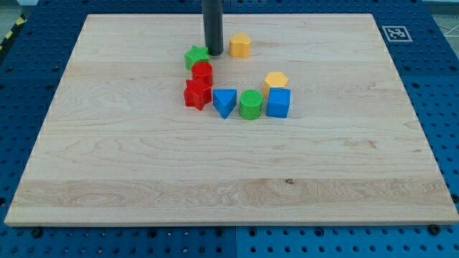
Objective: Nudge green star towards right a bit
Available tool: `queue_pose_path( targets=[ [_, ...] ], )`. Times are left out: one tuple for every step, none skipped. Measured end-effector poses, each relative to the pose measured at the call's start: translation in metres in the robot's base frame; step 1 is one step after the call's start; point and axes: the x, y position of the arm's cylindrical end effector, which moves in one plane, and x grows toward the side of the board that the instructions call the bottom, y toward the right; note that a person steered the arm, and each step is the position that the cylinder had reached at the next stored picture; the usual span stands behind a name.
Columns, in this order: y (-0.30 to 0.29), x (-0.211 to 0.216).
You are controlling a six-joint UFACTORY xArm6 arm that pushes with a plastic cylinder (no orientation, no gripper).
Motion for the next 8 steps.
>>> queue_pose_path(
  targets=[
    [-0.005,-0.004],
    [-0.038,-0.022],
    [-0.07,-0.028],
    [-0.074,-0.02],
    [-0.074,-0.017],
    [-0.073,-0.014],
    [-0.068,-0.011],
    [-0.06,-0.008]
  ],
)
